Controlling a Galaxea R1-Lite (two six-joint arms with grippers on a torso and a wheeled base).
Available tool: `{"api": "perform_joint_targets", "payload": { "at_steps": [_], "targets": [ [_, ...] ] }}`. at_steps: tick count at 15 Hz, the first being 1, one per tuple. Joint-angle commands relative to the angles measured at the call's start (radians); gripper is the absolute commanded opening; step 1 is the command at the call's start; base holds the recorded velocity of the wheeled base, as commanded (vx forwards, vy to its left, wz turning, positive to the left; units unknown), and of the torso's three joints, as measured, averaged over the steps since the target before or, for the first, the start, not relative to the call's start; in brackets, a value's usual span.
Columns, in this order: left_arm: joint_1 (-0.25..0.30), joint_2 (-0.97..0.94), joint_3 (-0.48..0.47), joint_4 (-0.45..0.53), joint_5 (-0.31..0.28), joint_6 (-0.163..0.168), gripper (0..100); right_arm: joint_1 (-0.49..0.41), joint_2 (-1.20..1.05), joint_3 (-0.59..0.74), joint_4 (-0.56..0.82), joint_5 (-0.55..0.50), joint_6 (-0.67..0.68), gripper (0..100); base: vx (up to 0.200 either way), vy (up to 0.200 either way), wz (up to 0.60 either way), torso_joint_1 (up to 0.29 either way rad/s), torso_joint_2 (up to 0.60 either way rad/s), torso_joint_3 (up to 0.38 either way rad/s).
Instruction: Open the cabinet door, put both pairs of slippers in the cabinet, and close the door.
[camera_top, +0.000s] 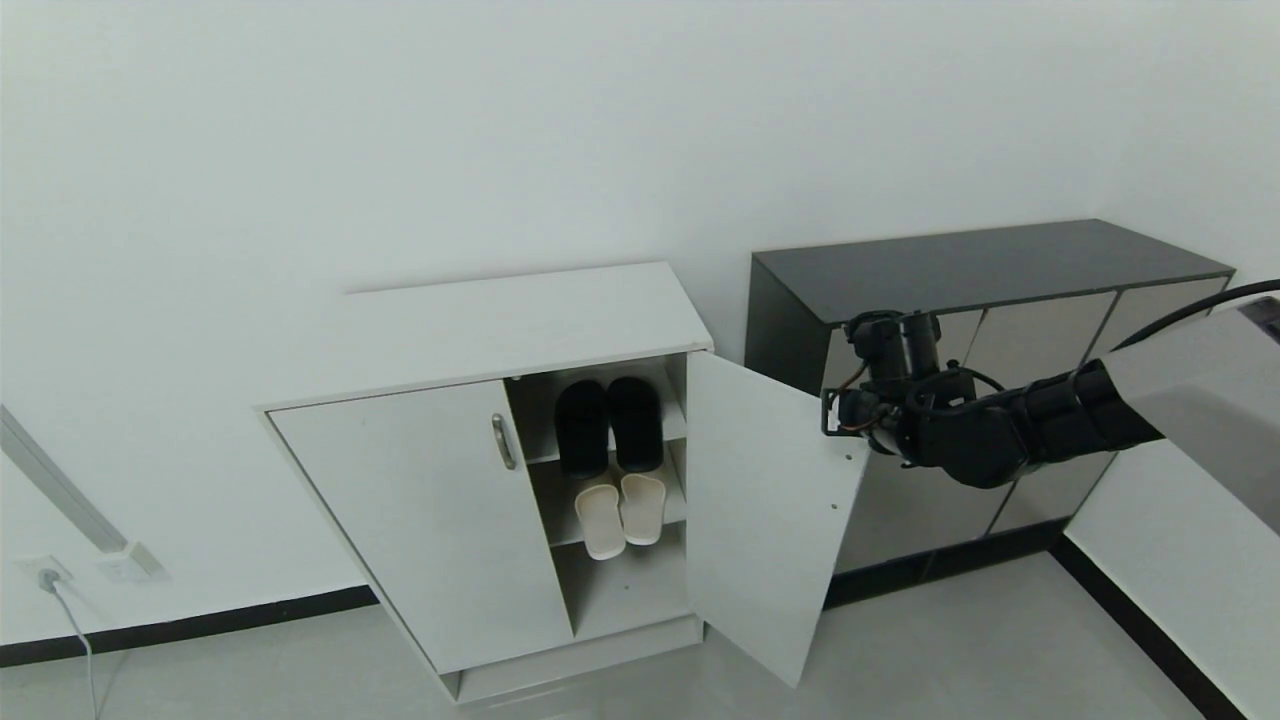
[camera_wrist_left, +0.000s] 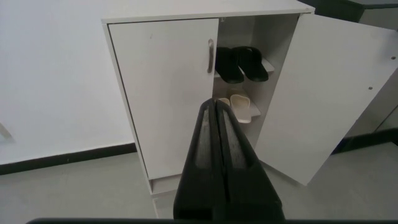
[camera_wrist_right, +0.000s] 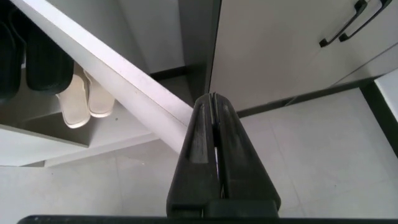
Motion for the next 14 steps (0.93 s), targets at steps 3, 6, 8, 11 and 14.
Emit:
{"api": "perform_joint_targets", "payload": {
  "at_steps": [3,6,8,11,14],
  "targets": [
    [0.0,0.0,0.0,0.0,0.001,0.0,0,0.091,-0.08,0.139,-0.065,-0.001,0.003,0,0.0,0.0,0.0,0.0,0.0,0.0],
    [0.0,0.0,0.0,0.0,0.001,-0.004,0,0.215,-0.153,0.276,-0.181,0.001,-0.001,0,0.0,0.0,0.0,0.0,0.0,0.0],
    [0.0,0.0,0.0,0.0,0.001,-0.004,0,0.263,-0.189,0.306,-0.19,0.002,-0.004,0,0.0,0.0,0.0,0.0,0.0,0.0],
    [0.0,0.0,0.0,0.0,0.001,-0.004,0,0.275,-0.227,0.352,-0.259,0.03,-0.073,0,0.0,0.0,0.0,0.0,0.0,0.0],
    [0.0,0.0,0.0,0.0,0.001,-0.003,0,0.29,-0.232,0.397,-0.344,0.042,-0.11,0,0.0,0.0,0.0,0.0,0.0,0.0]
  ]
}}
